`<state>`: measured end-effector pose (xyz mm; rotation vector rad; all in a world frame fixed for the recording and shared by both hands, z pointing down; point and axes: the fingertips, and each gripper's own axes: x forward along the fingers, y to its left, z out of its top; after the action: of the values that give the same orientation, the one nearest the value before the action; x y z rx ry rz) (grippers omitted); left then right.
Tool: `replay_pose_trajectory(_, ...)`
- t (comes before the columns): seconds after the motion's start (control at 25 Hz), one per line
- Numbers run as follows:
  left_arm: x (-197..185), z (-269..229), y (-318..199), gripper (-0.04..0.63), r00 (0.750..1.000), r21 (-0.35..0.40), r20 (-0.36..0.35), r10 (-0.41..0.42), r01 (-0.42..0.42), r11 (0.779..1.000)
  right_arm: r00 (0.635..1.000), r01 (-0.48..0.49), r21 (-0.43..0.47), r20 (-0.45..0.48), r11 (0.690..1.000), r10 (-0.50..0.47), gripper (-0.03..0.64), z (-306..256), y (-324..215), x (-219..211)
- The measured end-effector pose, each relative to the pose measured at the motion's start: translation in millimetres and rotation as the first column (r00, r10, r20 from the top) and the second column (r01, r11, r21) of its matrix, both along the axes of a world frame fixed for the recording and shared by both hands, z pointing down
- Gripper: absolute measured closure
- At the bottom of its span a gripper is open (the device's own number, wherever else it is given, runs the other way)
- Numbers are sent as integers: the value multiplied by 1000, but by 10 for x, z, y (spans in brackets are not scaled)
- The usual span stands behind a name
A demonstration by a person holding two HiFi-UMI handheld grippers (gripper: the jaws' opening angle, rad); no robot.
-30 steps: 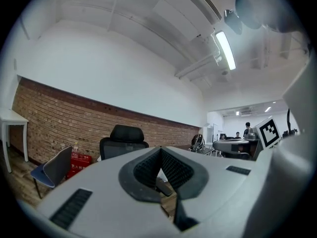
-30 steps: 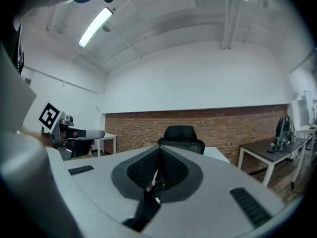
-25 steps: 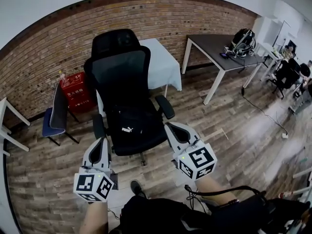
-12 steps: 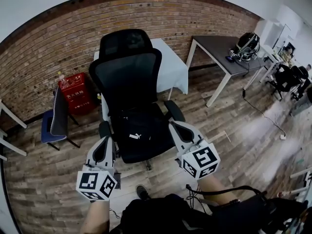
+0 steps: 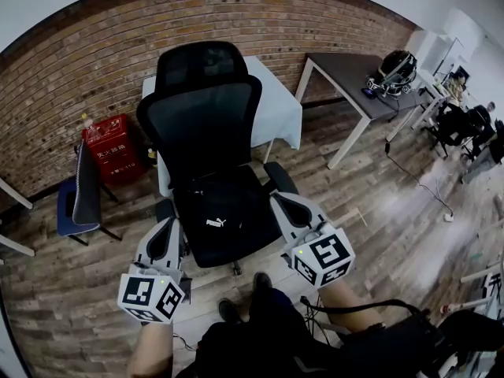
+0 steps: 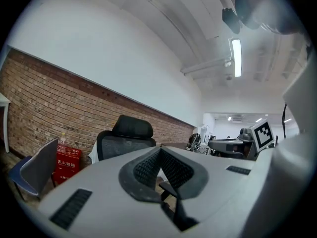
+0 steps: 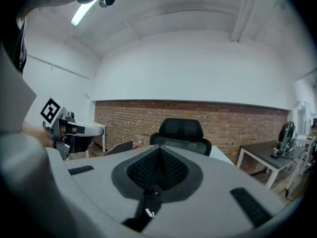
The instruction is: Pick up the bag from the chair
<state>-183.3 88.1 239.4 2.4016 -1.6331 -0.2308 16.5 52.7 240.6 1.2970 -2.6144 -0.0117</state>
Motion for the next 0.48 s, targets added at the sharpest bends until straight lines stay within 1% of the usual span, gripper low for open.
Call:
replay_pose_trajectory(0.16,-23,38,-221,584,1000,4,25,-7,7,1000,1000,12,-6,2,1000,-12,601,54,-246,-37)
replay_pose_trajectory(0.36,-91,64,-560,583,997,19,70,-37,35,999,999,53,0,2,999,-53,601,83,-647,-72)
replay_pose_trajectory(0.48,-59,36,-804,583,995,29,90,-40,38,999,997,71,-5,2,997,-71,601,59,-920,-46)
